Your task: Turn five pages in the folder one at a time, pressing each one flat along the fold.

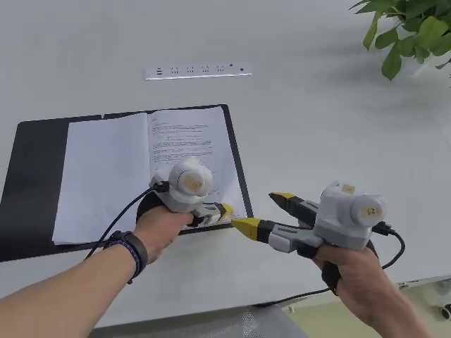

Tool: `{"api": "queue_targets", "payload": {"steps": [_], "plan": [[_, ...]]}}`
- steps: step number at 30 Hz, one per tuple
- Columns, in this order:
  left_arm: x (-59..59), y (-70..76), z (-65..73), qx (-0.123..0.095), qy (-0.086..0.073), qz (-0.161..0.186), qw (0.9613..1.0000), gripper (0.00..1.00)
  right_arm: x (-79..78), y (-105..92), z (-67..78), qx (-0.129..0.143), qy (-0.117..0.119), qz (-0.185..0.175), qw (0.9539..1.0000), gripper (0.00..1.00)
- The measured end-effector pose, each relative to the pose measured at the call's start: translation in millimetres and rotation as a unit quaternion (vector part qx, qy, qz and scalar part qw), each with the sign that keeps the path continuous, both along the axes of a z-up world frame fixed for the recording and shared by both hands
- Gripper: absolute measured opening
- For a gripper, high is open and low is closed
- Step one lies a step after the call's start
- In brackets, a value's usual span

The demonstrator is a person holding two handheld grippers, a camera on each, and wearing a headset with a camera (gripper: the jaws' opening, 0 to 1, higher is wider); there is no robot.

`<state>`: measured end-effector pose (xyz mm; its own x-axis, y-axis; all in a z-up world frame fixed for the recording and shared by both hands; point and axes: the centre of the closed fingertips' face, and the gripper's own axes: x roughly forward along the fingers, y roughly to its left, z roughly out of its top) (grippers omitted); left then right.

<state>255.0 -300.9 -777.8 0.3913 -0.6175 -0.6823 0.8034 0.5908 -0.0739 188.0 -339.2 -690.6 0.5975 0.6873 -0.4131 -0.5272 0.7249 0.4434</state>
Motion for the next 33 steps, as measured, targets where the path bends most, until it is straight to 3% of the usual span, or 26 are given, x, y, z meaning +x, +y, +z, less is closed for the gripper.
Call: {"api": "queue_targets", "payload": {"steps": [7, 11, 13, 20, 23, 33], "plan": [[0.3, 0.0, 0.3, -0.007, 0.002, 0.004, 1.0, 0.56, 7.5, 6.4, -11.3, -0.015, 0.008, 0.028, 0.9994, 0.69], [3.8, 1.9, 0.9, -0.014, 0.004, 0.016, 0.9998, 0.52, 26.7, 3.6, -15.9, -0.013, 0.009, 0.015, 0.9998, 0.65], [5.4, 3.6, 1.0, -0.017, 0.003, 0.024, 0.9996, 0.49, 37.4, 5.5, -17.2, 0.014, 0.021, -0.002, 0.9997, 0.64], [6.5, 5.0, 1.0, -0.021, 0.004, 0.026, 0.9994, 0.46, 65.2, 16.4, -25.6, 0.047, 0.034, -0.005, 0.9983, 0.6], [5.9, 5.5, 1.1, -0.023, 0.005, 0.026, 0.9994, 0.47, 76.0, 19.9, -34.7, 0.066, 0.054, -0.015, 0.9962, 0.58], [1.8, 8.9, 2.1, -0.019, 0.018, 0.016, 0.9995, 0.48, 80.6, 31.6, -42.5, 0.114, 0.091, -0.022, 0.9891, 0.5]]}}
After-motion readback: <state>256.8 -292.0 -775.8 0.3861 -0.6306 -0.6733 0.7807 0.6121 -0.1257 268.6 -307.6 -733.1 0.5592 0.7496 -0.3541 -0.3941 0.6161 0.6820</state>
